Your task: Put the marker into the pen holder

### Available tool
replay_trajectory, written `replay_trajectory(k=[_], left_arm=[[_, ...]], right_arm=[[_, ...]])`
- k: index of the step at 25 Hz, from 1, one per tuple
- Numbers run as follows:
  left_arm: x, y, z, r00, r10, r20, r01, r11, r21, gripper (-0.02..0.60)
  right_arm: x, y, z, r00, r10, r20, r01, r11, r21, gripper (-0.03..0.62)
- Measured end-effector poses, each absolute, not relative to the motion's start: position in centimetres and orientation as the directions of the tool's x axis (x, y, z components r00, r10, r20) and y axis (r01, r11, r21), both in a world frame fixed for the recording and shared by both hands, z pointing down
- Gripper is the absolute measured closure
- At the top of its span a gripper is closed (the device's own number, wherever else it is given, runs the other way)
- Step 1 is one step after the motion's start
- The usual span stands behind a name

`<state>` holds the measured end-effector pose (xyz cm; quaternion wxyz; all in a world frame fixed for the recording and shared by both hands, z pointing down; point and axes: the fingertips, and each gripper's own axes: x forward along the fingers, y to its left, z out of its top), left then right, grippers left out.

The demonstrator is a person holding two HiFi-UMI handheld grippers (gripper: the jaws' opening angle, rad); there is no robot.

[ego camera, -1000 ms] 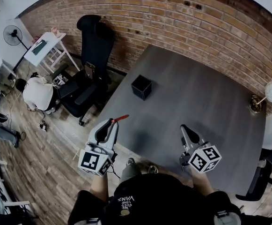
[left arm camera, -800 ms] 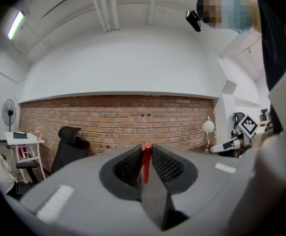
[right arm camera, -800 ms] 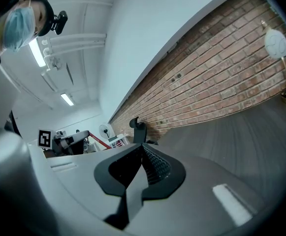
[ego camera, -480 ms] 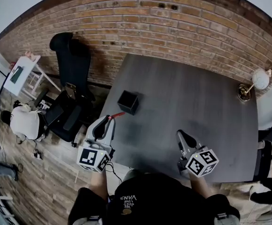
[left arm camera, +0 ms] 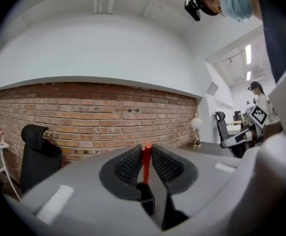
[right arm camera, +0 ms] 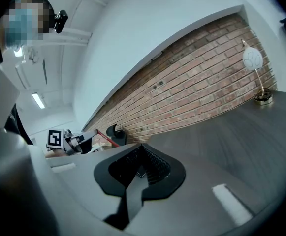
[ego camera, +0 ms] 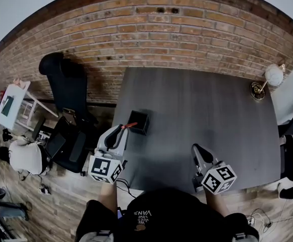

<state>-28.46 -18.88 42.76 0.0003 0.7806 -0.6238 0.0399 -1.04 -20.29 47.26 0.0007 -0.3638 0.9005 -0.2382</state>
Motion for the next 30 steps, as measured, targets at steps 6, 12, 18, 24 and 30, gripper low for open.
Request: replay_trajectory(k=[6, 12, 18, 24, 30], left_arm=[[-29.1, -21.2, 44.3, 0.286, -0.955, 0.079, -0.957, -0.289, -0.032, 0.463], [-29.1, -23.1, 46.2, 0.329, -0.939, 0.100, -0.943, -0.333, -0.019, 0.462], [-28.6, -23.9, 48.0, 0.350, -0.927, 0.136, -0.935, -0.355, -0.018, 0.463], [-28.8, -24.1, 50.0, 0.352, -0.919, 0.179, -0.933, -0.359, -0.011, 0.463], [-28.7, -24.1, 51.7, 0.349, -0.912, 0.215, -0.934, -0.357, -0.002, 0.463]], right_arm=[[-0.8, -19.8, 47.8, -0.670, -0.716, 0.195, -0.716, 0.555, -0.423, 0.592], [-0.7, -18.9, 48.7, -0.626, -0.748, 0.219, -0.752, 0.505, -0.425, 0.591], [-0.5, -18.2, 49.2, -0.603, -0.764, 0.228, -0.766, 0.476, -0.431, 0.591], [-0.6, -17.8, 49.4, -0.593, -0.773, 0.226, -0.771, 0.463, -0.438, 0.591], [-0.5, -17.6, 49.7, -0.589, -0.775, 0.228, -0.771, 0.455, -0.446, 0.591]])
